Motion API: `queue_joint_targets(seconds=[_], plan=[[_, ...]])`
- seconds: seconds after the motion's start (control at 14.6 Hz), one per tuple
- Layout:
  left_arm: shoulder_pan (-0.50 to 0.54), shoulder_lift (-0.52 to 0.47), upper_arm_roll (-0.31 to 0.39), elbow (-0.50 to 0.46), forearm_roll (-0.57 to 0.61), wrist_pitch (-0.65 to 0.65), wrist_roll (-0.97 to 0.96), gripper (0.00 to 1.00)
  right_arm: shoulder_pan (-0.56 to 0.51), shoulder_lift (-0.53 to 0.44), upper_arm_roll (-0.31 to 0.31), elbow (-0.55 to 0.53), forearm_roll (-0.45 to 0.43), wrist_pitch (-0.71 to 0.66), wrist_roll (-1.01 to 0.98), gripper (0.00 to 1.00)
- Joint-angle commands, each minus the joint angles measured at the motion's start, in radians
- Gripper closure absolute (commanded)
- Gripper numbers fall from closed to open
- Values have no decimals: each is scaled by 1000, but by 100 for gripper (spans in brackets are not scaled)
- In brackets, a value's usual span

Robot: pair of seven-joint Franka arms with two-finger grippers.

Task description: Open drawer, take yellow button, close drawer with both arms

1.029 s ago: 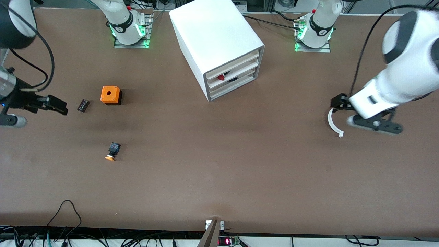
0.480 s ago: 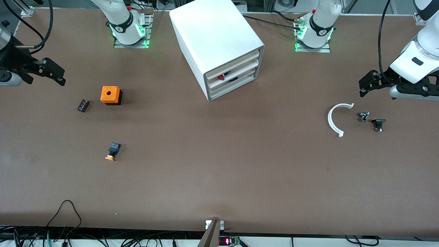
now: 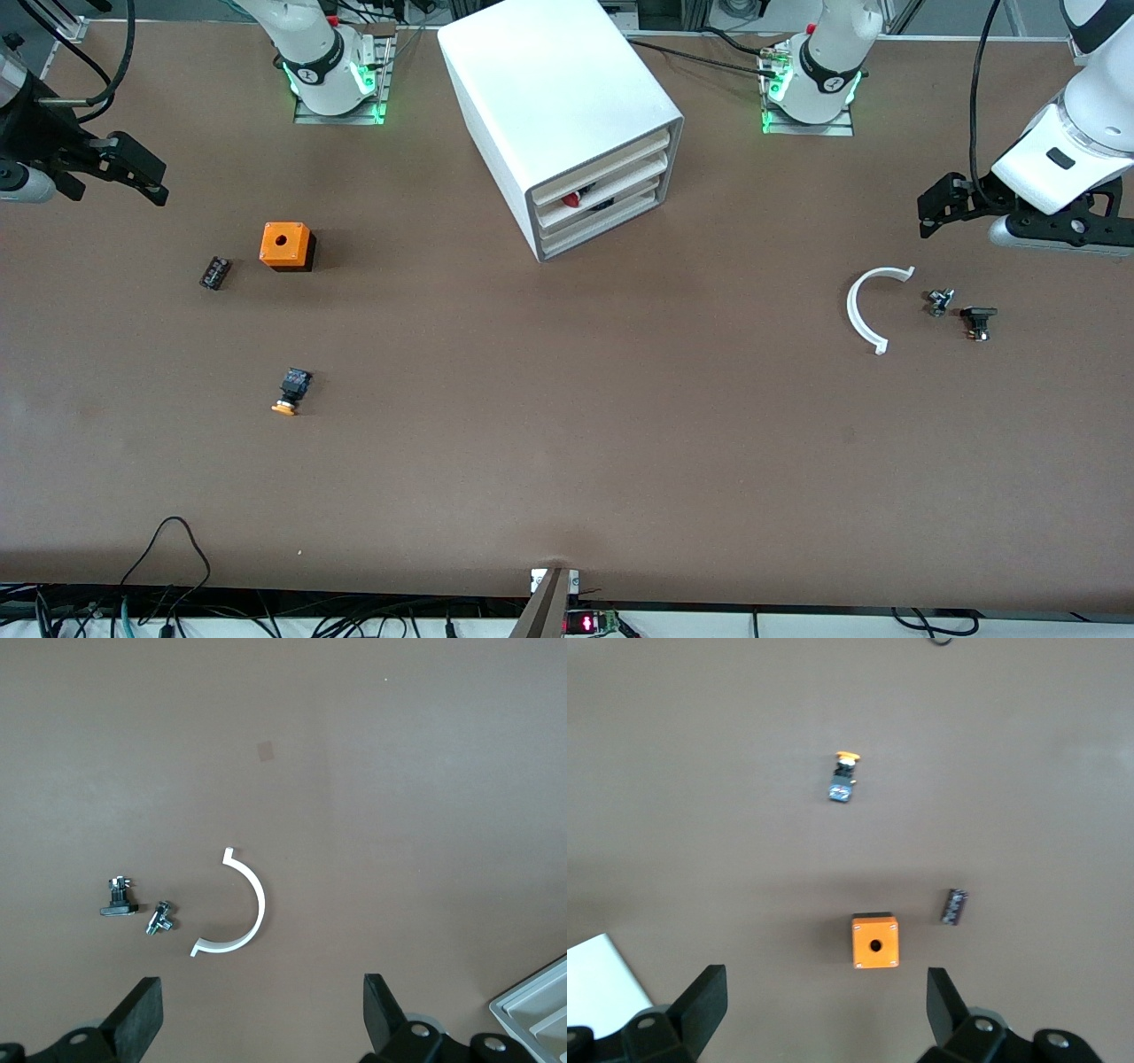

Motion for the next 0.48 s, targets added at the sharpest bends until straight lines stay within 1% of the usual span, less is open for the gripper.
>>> queue_joint_targets(seconds=[0.0, 0.21, 0.34, 0.41], plan=[[-7, -12, 10, 13, -7, -23, -11, 0, 15, -20, -37, -7, 48, -13, -7, 0], [-13, -12, 5, 16, -7, -23, -14, 0, 15, -16, -34, 4, 46, -12, -17, 0], [-11, -13, -18, 16, -8, -24, -16, 0, 15, 0, -34, 40, 43, -16, -22, 0], [-10, -13, -18, 16, -8, -24, -17, 0, 17, 13, -34, 54, 40, -28, -22, 0]])
